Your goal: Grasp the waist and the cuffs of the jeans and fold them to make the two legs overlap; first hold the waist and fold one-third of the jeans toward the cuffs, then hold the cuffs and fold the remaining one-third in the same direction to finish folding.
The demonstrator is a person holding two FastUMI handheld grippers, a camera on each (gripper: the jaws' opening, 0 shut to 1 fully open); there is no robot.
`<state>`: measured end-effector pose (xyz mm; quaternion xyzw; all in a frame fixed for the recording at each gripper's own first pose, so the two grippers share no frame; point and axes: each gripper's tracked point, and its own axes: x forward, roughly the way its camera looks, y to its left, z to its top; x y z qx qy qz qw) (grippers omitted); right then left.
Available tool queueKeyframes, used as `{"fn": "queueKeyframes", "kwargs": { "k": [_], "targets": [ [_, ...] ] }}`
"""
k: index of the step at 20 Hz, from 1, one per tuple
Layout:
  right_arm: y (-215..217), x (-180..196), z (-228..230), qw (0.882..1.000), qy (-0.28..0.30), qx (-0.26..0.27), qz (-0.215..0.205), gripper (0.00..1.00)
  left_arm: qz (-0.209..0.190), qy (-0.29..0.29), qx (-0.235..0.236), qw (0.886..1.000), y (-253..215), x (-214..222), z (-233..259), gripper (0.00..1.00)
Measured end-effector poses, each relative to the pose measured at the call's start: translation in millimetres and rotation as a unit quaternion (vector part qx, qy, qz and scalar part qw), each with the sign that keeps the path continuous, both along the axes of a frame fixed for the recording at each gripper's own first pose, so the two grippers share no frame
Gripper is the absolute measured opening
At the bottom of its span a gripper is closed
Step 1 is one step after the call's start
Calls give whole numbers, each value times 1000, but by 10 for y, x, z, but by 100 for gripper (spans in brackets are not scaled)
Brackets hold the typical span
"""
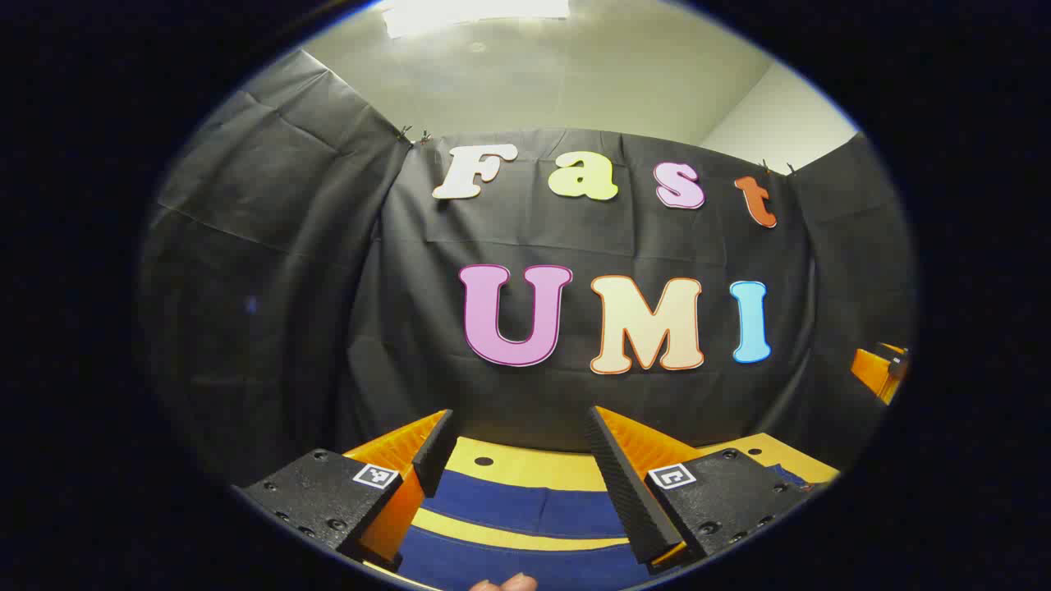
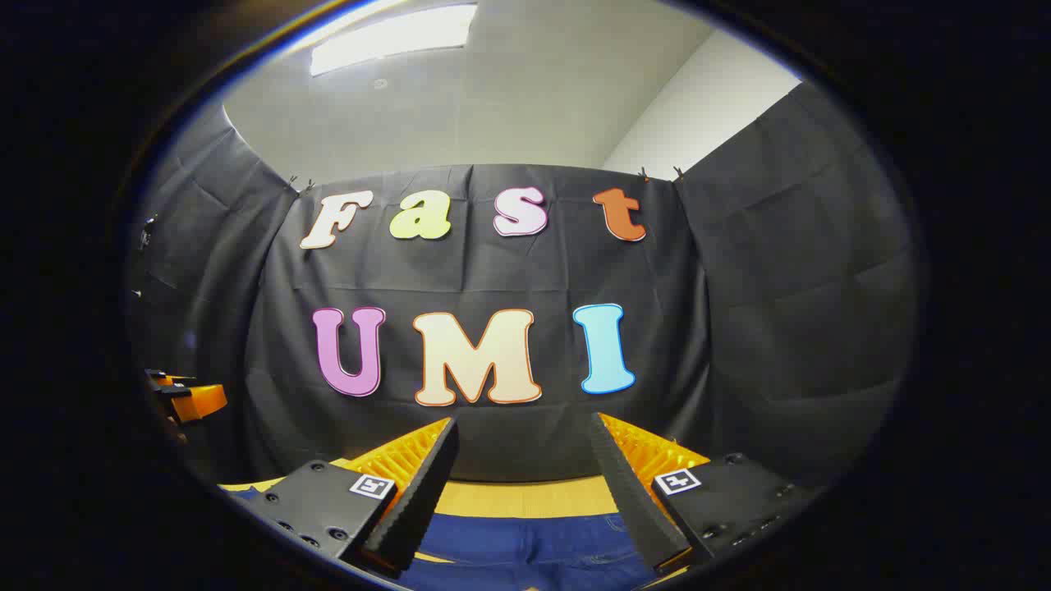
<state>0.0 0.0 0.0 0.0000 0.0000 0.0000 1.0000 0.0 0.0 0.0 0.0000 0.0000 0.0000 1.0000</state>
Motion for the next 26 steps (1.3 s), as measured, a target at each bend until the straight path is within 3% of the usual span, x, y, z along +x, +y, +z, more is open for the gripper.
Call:
{"fn": "queueKeyframes", "kwargs": {
  "k": [22, 26],
  "targets": [
    [165, -98, -44, 1000, 12, -14, 10, 99, -16, 28, 35, 999, 136, -107, -249, 93],
    [215, -153, -159, 1000, 21, -17, 10, 97, -52, 59, 93, 993, 270, -173, -502, 96]
  ]
}}
